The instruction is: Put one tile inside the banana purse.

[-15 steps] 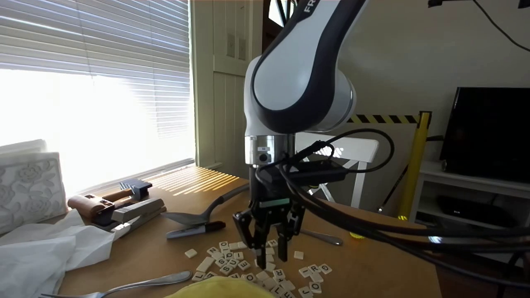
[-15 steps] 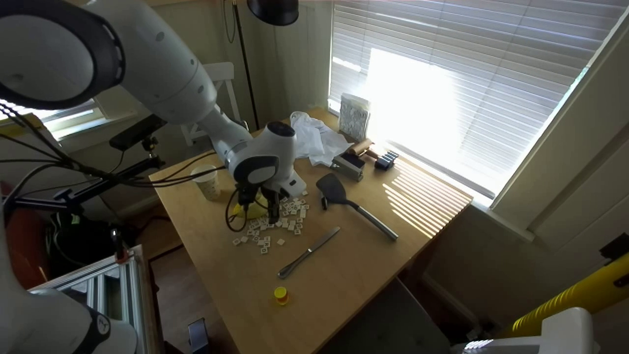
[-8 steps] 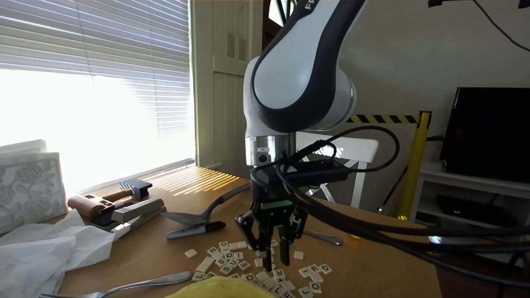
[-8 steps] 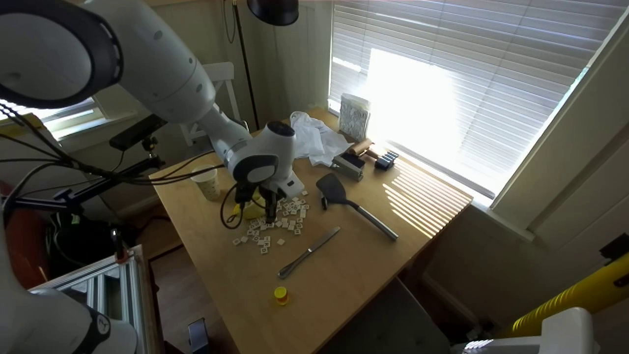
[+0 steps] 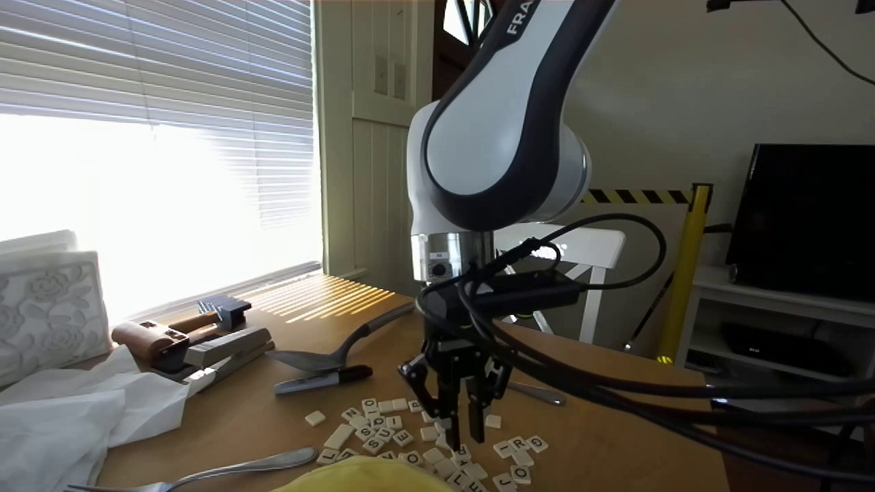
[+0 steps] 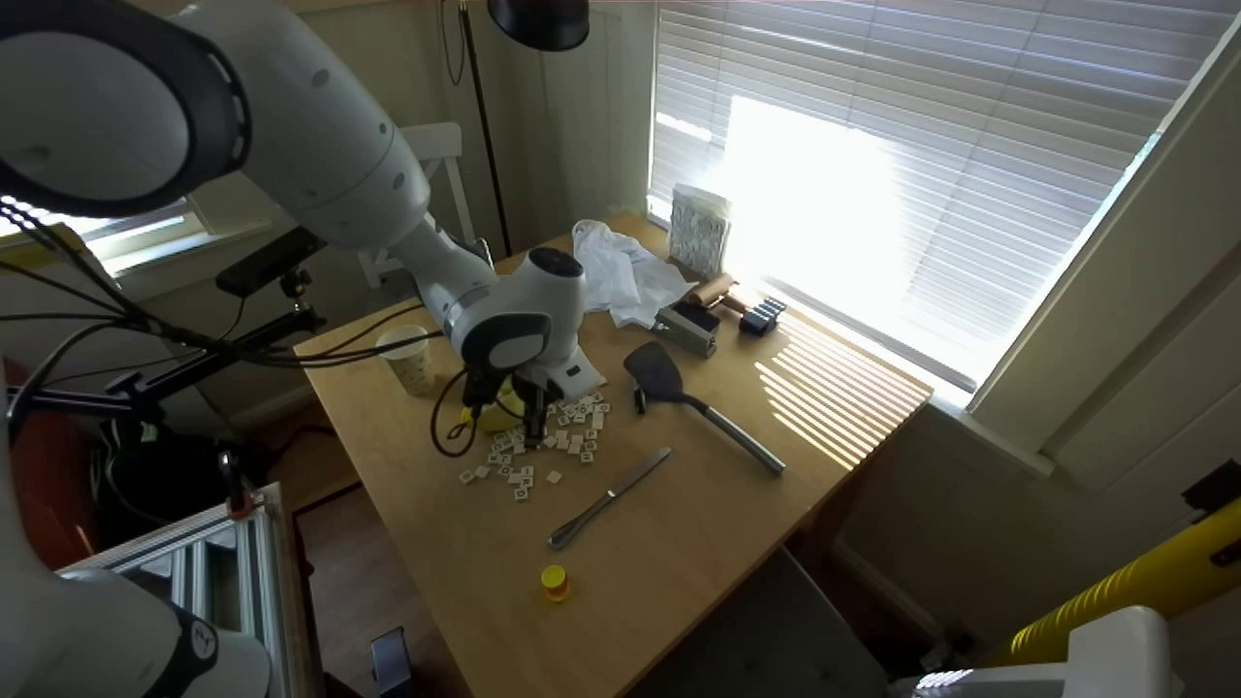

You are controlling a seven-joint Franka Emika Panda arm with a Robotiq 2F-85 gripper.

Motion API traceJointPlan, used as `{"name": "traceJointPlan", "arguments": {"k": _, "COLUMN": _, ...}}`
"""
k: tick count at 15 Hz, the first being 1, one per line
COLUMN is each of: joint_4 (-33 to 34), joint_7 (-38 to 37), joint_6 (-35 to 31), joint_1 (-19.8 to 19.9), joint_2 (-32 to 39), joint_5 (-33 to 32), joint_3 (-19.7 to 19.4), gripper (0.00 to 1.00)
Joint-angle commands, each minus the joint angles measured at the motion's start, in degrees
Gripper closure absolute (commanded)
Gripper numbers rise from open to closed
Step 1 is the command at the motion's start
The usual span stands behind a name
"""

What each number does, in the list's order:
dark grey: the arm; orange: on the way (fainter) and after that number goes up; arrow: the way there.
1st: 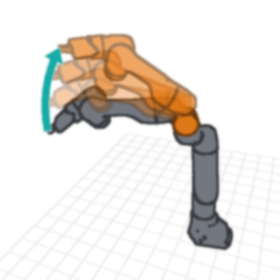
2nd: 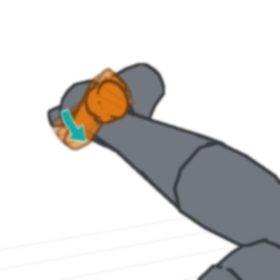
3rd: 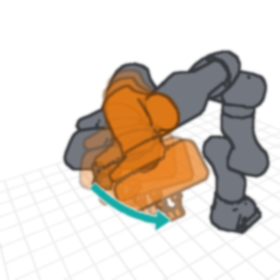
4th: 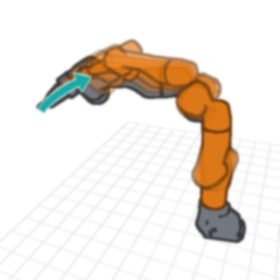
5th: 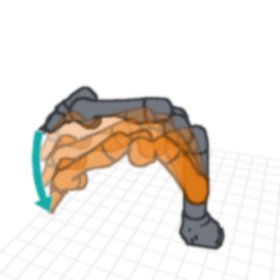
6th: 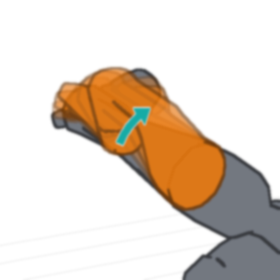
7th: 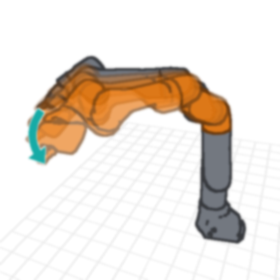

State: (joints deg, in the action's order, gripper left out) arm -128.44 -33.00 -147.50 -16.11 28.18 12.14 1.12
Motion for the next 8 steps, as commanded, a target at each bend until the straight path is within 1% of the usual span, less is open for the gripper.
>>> {"name": "traceJointPlan", "arguments": {"k": 1, "joint_4": -0.38, "joint_7": -2.42, "joint_6": -1.65, "joint_1": -0.91, "joint_2": 0.58, "joint_5": -1.70, "joint_3": -0.73, "gripper": 0.64}}
{"name": "traceJointPlan", "arguments": {"k": 2, "joint_4": -0.40, "joint_7": -2.59, "joint_6": -1.84, "joint_1": -0.98, "joint_2": 0.69, "joint_5": -1.81, "joint_3": -0.81, "gripper": 0.63}}
{"name": "traceJointPlan", "arguments": {"k": 5, "joint_4": -0.58, "joint_7": -2.04, "joint_6": -3.69, "joint_1": -0.68, "joint_2": 1.17, "joint_5": -1.39, "joint_3": -0.48, "gripper": 0.50}}
{"name": "traceJointPlan", "arguments": {"k": 6, "joint_4": -0.54, "joint_7": -2.06, "joint_6": -3.97, "joint_1": -0.74, "joint_2": 1.33, "joint_5": -1.44, "joint_3": -0.56, "gripper": 0.49}}
{"name": "traceJointPlan", "arguments": {"k": 7, "joint_4": -0.52, "joint_7": -2.13, "joint_6": -4.50, "joint_1": -0.83, "joint_2": 1.53, "joint_5": -1.45, "joint_3": -0.66, "gripper": 0.51}}
{"name": "traceJointPlan", "arguments": {"k": 8, "joint_4": -0.50, "joint_7": -2.10, "joint_6": -4.89, "joint_1": -0.80, "joint_2": 1.69, "joint_5": -1.29, "joint_3": -0.61, "gripper": 0.48}}
